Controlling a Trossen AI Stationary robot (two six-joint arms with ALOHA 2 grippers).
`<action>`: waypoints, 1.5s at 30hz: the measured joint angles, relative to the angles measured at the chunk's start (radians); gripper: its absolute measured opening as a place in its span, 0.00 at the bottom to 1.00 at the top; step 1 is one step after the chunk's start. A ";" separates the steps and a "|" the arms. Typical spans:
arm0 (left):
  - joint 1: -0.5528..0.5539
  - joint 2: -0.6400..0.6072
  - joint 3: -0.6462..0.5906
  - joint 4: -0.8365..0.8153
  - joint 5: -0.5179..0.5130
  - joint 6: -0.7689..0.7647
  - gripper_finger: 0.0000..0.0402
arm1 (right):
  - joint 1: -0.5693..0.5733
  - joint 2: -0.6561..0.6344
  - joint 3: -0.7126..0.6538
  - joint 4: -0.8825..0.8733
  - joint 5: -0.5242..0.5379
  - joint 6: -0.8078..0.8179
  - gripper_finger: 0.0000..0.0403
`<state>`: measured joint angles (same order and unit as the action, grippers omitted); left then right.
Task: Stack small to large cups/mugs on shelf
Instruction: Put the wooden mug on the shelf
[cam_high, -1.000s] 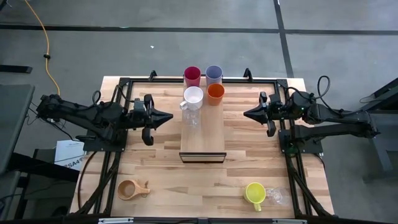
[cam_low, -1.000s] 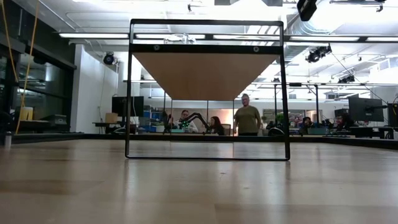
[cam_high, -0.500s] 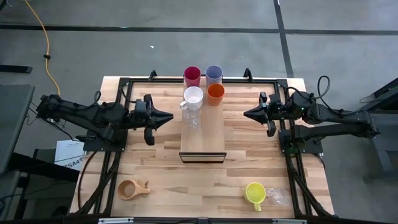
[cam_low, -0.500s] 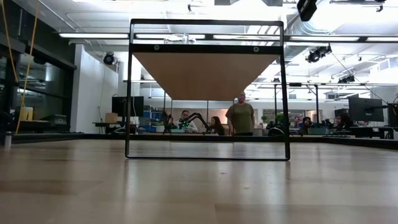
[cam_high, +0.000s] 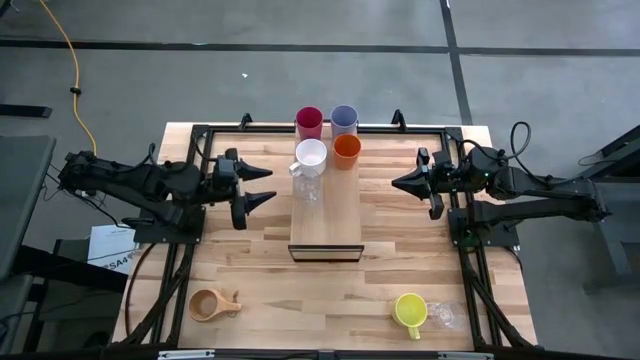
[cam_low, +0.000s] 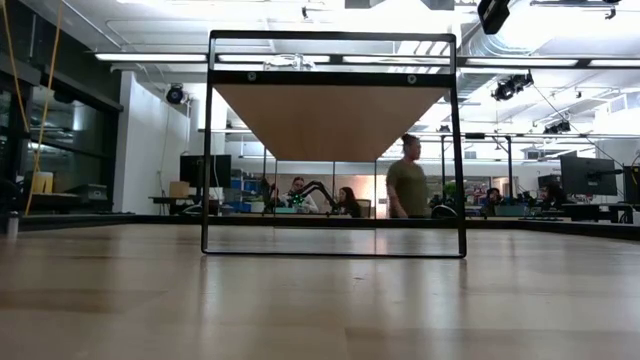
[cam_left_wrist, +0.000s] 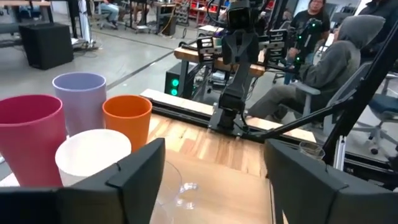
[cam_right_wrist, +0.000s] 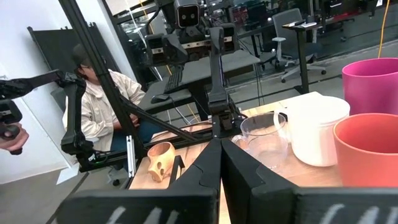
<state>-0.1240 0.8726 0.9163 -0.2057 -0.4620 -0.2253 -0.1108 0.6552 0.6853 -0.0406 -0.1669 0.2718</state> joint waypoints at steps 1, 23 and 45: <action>0.000 0.000 0.000 -0.007 0.002 -0.010 0.67 | 0.000 0.000 0.000 0.000 0.000 0.000 0.00; -0.500 0.411 0.233 -0.882 0.393 -0.497 0.61 | 0.000 0.000 0.000 -0.004 0.000 -0.003 0.00; -0.760 0.552 -0.042 -0.736 0.481 -0.797 0.61 | 0.000 0.000 0.000 -0.007 0.000 -0.008 0.00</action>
<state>-0.8841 1.4250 0.8743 -0.9417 0.0193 -1.0227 -0.1107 0.6548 0.6853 -0.0479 -0.1665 0.2642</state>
